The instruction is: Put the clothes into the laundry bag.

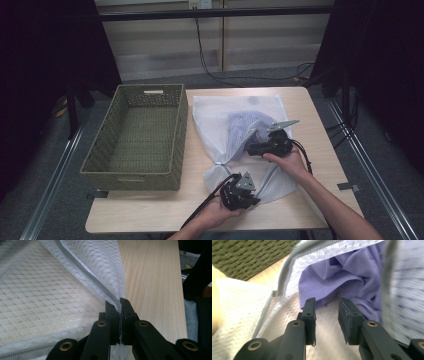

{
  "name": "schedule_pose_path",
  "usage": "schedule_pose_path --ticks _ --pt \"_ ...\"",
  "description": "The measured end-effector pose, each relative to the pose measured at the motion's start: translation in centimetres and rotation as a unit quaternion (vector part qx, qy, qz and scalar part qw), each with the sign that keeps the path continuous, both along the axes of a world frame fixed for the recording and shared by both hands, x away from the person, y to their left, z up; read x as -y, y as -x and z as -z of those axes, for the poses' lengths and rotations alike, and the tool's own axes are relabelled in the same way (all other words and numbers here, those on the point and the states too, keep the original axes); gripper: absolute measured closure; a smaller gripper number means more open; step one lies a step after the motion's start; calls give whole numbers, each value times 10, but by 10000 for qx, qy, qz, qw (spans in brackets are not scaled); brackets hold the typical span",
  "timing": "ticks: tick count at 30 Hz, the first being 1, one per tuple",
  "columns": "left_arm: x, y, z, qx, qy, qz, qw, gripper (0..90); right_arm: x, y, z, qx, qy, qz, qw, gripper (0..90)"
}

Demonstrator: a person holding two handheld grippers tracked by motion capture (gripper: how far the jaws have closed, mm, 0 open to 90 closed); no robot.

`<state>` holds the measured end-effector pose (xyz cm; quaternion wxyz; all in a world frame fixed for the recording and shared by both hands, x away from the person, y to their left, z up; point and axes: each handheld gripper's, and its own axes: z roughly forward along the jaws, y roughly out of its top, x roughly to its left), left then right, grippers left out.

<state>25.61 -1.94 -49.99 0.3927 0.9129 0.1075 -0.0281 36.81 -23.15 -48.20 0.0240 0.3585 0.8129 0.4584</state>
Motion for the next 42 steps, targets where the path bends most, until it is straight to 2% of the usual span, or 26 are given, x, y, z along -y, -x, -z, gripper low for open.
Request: schedule_pose_path --ticks 1,3,7,10,11,13,16,18,19,21,27,30,32,35,37,42 --pt "0 0 0 -3 17 -14 10000 872 6 3 -4 48 -109 28 9999 692" --pt "0 -1 -1 99 -90 84 9999 872 15 7 -11 157 -279 116 9994 707" --pt "0 0 -1 41 -50 47 10000 872 29 8 -23 372 -370 279 9982 705" --pt "0 -1 -1 21 -40 48 10000 872 34 3 -27 445 -468 421 9970 665" --pt "0 0 0 -22 10 14 10000 872 33 1 -27 470 -440 426 9970 644" --pt "0 -2 0 22 6 84 10000 872 31 -5 -27 513 -411 450 9968 613" --pt "0 0 0 15 -32 25 10000 871 28 -12 -27 565 -392 493 9964 593" --pt "0 -2 0 63 -70 99 9999 872 26 -16 -27 583 -376 511 9963 592" --pt "1 -1 0 -1 8 32 10000 871 24 -18 -27 620 -320 539 9961 590" --pt "1 -1 0 -6 16 26 10000 871 23 -22 -27 624 -223 561 9962 589" --pt "0 -2 0 24 -34 84 10000 871 19 -31 -22 623 -337 602 9957 655" --pt "1 -1 1 -27 54 38 10000 871 15 -32 -21 666 -313 562 9957 663" --pt "1 -1 1 -20 54 53 10000 871 13 -32 -22 701 -366 557 9953 715" --pt "1 -1 1 -4 39 71 10000 871 12 -33 -25 756 -505 550 9943 850" --pt "1 -2 0 48 -29 115 9999 871 11 -33 -26 741 -601 524 9941 874" --pt "1 -1 0 39 0 87 10000 871 4 -26 -30 687 -484 303 9960 884"
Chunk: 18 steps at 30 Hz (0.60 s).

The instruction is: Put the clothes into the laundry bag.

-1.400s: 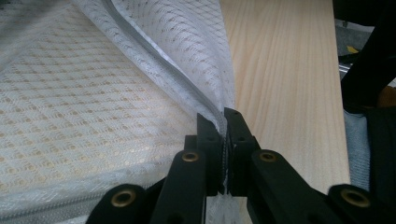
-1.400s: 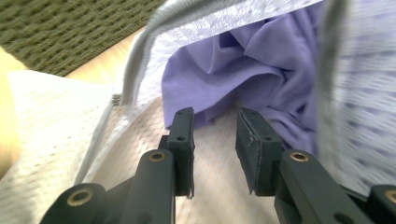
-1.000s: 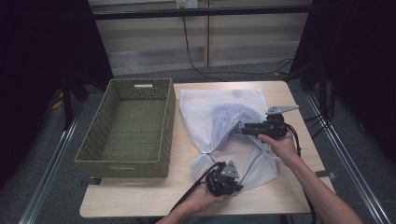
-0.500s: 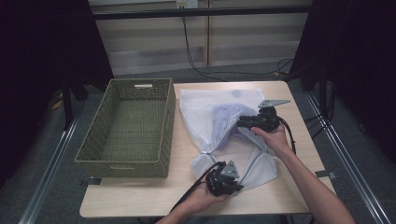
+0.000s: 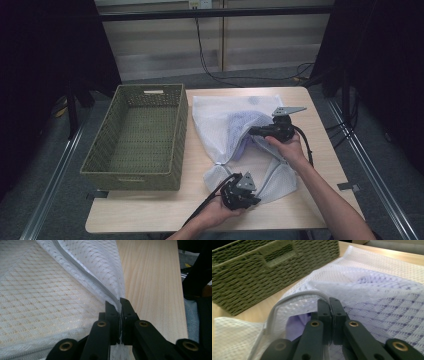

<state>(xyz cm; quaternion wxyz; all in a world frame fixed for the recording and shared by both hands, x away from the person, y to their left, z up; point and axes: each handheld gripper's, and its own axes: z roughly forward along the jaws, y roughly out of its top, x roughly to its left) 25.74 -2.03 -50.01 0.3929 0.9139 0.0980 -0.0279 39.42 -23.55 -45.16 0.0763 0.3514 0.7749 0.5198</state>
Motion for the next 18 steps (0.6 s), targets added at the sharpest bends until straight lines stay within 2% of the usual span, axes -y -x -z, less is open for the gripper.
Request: schedule_pose_path --ticks 2,3,4,5,9,11,15,16,17,18 --pt "0 0 0 -12 35 -4 10000 871 0 5 -8 35 45 -69 10000 885" --pt "0 0 -1 62 -73 44 9999 871 1 8 -11 57 73 -118 9999 886" --pt "0 -1 -1 75 -86 60 9999 871 3 13 -16 85 80 -174 9998 886" --pt "0 0 0 -10 25 -9 10000 870 5 17 -20 111 65 -186 9997 887" --pt "0 0 0 -15 31 -9 10000 871 9 30 -32 186 74 -301 9993 888" --pt "1 1 1 -16 98 -43 9999 871 7 38 -38 224 70 -444 9987 889" --pt "1 1 -1 40 -82 -31 10000 871 0 50 -47 315 119 -672 9972 889" --pt "1 1 -1 24 -22 -30 10000 871 -1 54 -50 352 129 -710 9968 889" --pt "2 1 2 8 130 -62 9999 870 -3 57 -52 376 132 -764 9963 889" --pt "2 1 2 13 130 -61 9999 870 -4 60 -55 425 161 -808 9957 889"
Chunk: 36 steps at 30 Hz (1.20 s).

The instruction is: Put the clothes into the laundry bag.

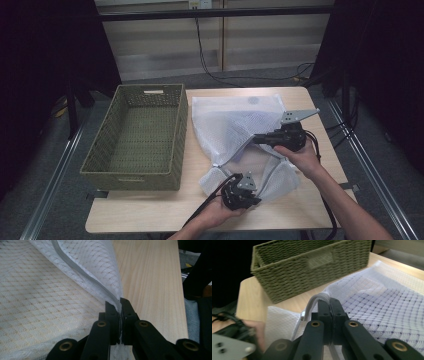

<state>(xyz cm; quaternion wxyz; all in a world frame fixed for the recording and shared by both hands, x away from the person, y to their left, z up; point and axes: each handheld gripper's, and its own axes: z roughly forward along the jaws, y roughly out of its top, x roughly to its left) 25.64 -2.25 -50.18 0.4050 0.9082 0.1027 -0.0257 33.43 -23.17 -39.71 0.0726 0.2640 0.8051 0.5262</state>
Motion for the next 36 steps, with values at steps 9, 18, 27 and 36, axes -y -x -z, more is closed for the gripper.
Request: schedule_pose_path --ticks 9,18,27,36 --pt "0 0 0 -26 1 10 10000 870 -8 26 -8 -27 20 -333 9994 890" --pt "0 0 0 -20 23 5 10000 870 4 35 24 -499 200 -326 9980 889" --pt "0 0 -2 110 -156 94 9998 869 2 41 48 -797 280 -514 9951 888" --pt "1 1 -1 36 -90 48 9999 868 -4 41 64 -1039 498 -594 9916 885"
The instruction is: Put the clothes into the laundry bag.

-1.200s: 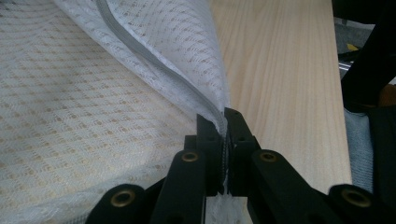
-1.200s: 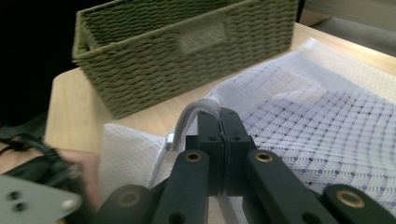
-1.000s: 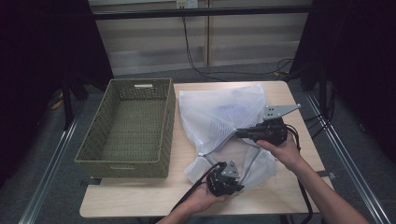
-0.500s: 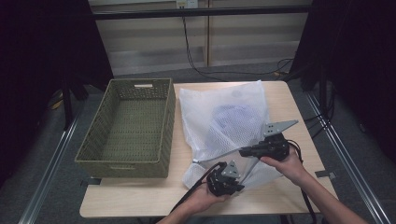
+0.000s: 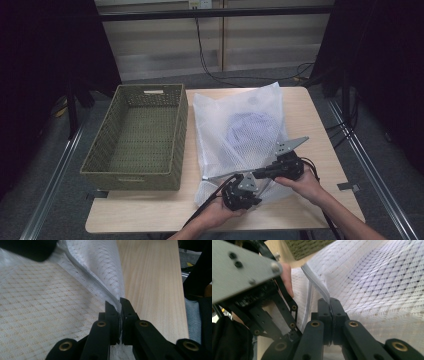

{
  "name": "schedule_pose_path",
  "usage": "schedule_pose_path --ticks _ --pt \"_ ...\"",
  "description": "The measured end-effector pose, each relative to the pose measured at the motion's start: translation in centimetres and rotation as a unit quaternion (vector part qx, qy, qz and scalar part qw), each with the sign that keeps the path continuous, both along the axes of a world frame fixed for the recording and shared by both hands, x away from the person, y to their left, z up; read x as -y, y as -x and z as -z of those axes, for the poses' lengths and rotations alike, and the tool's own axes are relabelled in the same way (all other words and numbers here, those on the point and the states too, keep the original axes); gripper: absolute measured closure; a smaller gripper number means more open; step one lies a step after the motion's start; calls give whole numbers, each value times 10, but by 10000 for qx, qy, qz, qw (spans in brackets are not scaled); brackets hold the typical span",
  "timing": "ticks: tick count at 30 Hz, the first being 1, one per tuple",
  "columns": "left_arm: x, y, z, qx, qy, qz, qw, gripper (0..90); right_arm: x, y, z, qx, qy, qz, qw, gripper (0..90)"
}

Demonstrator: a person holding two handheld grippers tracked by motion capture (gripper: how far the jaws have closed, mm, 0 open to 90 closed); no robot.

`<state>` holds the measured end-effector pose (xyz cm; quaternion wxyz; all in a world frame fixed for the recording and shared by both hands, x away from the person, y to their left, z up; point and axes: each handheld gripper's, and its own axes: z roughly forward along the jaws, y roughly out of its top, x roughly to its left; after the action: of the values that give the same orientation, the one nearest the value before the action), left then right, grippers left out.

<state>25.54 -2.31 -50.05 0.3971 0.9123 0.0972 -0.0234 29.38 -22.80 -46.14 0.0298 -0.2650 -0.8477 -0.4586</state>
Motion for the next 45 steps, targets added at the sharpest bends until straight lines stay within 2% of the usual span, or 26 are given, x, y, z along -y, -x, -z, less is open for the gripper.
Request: schedule_pose_path --ticks 3,4,7,8,14,15,16,17,19,21,22,24,25,28,30,32,34,35,36,38,40,43,45 --pt "0 -1 -1 17 -100 22 9999 868 -1 -2 8 -53 168 -18 9998 884" --pt "0 0 0 22 -36 6 10000 868 -1 -3 10 -61 214 -10 9998 883" --pt "0 0 0 14 -34 6 10000 867 0 -6 16 -93 311 13 9995 880" --pt "0 -1 -1 19 -104 18 9999 867 0 -7 17 -82 374 48 9993 875" --pt "-1 -1 -1 -12 -54 35 10000 852 5 -13 28 -167 525 218 9982 829" --pt "0 0 1 -44 80 25 10000 848 4 -13 28 -190 540 238 9981 815" --pt "0 -1 1 -42 74 37 10000 846 4 -14 29 -172 554 226 9981 800" --pt "0 1 2 -16 146 31 9999 843 3 -14 29 -141 540 192 9983 776" --pt "-1 0 2 -43 97 82 9999 816 3 -14 25 -68 488 171 9986 719" --pt "-1 0 2 -68 144 88 9998 800 6 -15 19 -14 245 179 9995 675" --pt "-1 0 1 -86 74 105 9999 789 9 -14 16 9 142 219 9997 657" --pt "-1 0 0 -188 221 60 9996 775 16 -12 8 22 -50 327 9995 631" --pt "-2 0 -3 -171 146 88 9997 767 20 -10 5 55 -107 381 9992 620" --pt "-7 0 -13 -188 388 61 9991 731 35 -4 -5 173 -285 574 9978 608" --pt "-12 -1 -22 -161 513 -10 9986 713 47 0 -10 215 -396 718 9964 614" --pt "-20 -2 -31 -145 648 -118 9977 697 58 5 -11 252 -383 843 9954 639" --pt "-31 -3 -38 -150 742 -251 9968 680 67 9 -11 187 -336 751 9964 692" --pt "-31 -3 -38 -150 742 -251 9968 677 70 12 -11 223 -234 804 9962 699" --pt "-43 -6 -42 -75 727 -355 9967 679 74 15 -10 176 -223 861 9959 735" --pt "-58 -10 -44 -77 675 -520 9963 695 78 17 -7 143 -168 889 9958 781" --pt "-75 -12 -44 -117 681 -590 9959 789 83 19 -4 89 -96 941 9955 832" --pt "-97 -16 -44 -46 591 -829 9948 857 88 18 2 20 -4 1034 9946 883" --pt "-110 -18 -42 -42 581 -997 9933 867 90 16 5 -6 69 1094 9940 899"
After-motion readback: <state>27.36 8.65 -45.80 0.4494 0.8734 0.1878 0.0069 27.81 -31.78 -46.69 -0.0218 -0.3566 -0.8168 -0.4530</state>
